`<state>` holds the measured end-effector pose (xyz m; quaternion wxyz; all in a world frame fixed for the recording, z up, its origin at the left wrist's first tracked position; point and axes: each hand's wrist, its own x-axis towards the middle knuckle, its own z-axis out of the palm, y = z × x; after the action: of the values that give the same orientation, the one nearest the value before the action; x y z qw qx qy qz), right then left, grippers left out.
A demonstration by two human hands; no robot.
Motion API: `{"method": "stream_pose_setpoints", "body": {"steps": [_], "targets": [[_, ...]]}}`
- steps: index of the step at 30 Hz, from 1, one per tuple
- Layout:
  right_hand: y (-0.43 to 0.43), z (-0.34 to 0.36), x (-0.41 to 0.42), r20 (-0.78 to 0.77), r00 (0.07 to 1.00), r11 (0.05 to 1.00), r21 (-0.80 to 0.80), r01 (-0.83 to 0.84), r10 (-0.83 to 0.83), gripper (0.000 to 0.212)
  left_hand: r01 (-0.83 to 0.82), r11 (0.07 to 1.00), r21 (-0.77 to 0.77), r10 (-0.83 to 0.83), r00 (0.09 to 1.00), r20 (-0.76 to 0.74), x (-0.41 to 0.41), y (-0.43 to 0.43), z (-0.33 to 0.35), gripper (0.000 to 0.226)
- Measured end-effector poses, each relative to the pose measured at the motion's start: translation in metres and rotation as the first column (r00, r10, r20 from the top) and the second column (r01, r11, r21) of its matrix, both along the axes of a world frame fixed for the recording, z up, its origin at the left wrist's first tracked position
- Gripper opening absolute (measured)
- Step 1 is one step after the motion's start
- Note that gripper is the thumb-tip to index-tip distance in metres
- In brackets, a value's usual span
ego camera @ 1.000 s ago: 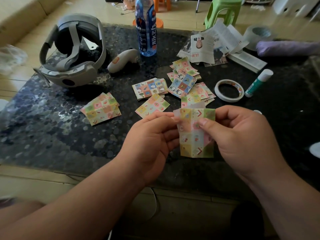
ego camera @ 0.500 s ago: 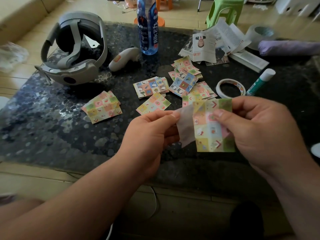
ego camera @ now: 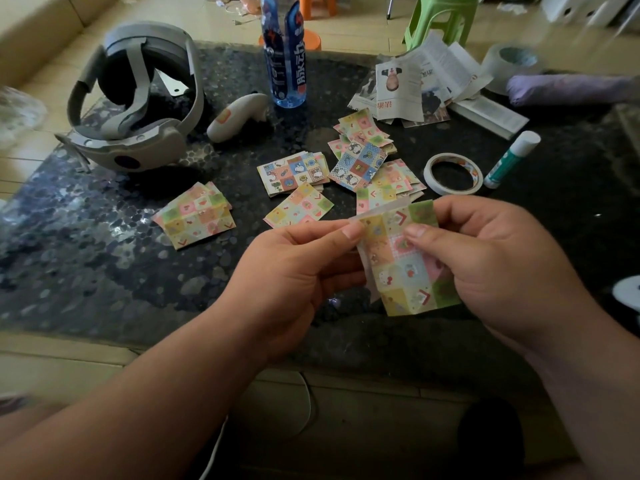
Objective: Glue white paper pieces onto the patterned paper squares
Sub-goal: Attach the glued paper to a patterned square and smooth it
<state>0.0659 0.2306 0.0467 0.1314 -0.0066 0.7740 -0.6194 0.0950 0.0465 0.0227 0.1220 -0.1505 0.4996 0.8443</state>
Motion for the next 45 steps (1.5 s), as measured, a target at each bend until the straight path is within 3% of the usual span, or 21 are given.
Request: {"method": "stream_pose_setpoints", "body": {"steps": [45], "targets": [[-0.0038,-0.007,0.0019,-0.027,1.0,1.0,0.027,0.008,-0.007,0.015,-0.041,0.988,-0.152,0.027,0.995,-0.094,0.0026,0.0062,-0.0011,0.017]]}}
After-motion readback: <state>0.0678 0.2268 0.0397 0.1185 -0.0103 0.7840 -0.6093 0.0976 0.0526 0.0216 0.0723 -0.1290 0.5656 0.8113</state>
